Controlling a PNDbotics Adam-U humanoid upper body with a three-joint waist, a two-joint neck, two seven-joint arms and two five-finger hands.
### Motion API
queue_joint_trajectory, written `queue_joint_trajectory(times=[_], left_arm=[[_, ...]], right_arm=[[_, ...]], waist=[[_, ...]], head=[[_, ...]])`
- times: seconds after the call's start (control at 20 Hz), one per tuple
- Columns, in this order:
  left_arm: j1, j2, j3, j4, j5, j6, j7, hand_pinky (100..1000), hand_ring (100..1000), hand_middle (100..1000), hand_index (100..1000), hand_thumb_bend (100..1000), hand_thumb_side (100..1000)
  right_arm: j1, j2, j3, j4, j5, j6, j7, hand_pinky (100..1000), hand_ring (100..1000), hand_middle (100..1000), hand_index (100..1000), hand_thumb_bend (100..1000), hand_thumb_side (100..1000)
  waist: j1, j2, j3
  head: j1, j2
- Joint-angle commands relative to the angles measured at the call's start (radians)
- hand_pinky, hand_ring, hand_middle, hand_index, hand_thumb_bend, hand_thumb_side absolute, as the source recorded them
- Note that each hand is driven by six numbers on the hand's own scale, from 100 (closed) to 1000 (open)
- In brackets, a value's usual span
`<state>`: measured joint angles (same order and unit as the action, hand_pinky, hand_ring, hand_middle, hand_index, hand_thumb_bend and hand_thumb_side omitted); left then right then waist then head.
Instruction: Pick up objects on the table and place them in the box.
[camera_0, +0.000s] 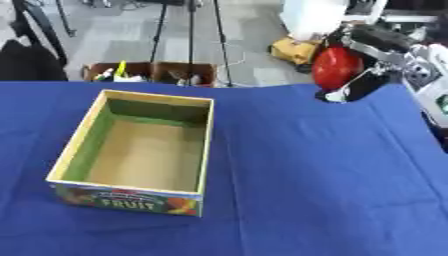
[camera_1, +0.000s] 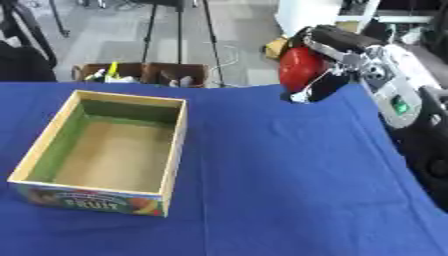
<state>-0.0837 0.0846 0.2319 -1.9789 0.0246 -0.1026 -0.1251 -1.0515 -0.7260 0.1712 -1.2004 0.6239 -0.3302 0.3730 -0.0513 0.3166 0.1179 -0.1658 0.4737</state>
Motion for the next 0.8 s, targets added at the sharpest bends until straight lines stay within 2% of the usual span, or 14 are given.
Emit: queue_joint_trajectory(times=[0.05, 0.4, 0.8], left_arm=[[-0.011, 0.026, 0.003, -0.021, 0.009, 0.007, 0.003, 353, 399, 455, 579, 100, 868], [-0.019, 0.033, 0.006, -0.021, 0.013, 0.011, 0.006, 354, 400, 456, 579, 100, 867], [-0.033, 0.036, 0.006, -0.021, 0.012, 0.012, 0.003, 354, 399, 456, 579, 100, 868]], right_arm=[[-0.042, -0.001, 0.004, -0.038, -0.034, 0.005, 0.006, 376, 523, 417, 500, 100, 234], [-0.093, 0.048, 0.020, -0.047, -0.053, 0.012, 0.022, 377, 519, 412, 489, 100, 246], [-0.150, 0.120, 0.030, -0.017, -0.038, 0.005, 0.032, 376, 519, 410, 485, 100, 247]], waist=[[-0.004, -0.028, 0.010], [-0.026, -0.034, 0.045], [-0.049, -0.020, 0.082]], head=[[-0.011, 0.004], [-0.031, 0.003], [-0.053, -0.009]])
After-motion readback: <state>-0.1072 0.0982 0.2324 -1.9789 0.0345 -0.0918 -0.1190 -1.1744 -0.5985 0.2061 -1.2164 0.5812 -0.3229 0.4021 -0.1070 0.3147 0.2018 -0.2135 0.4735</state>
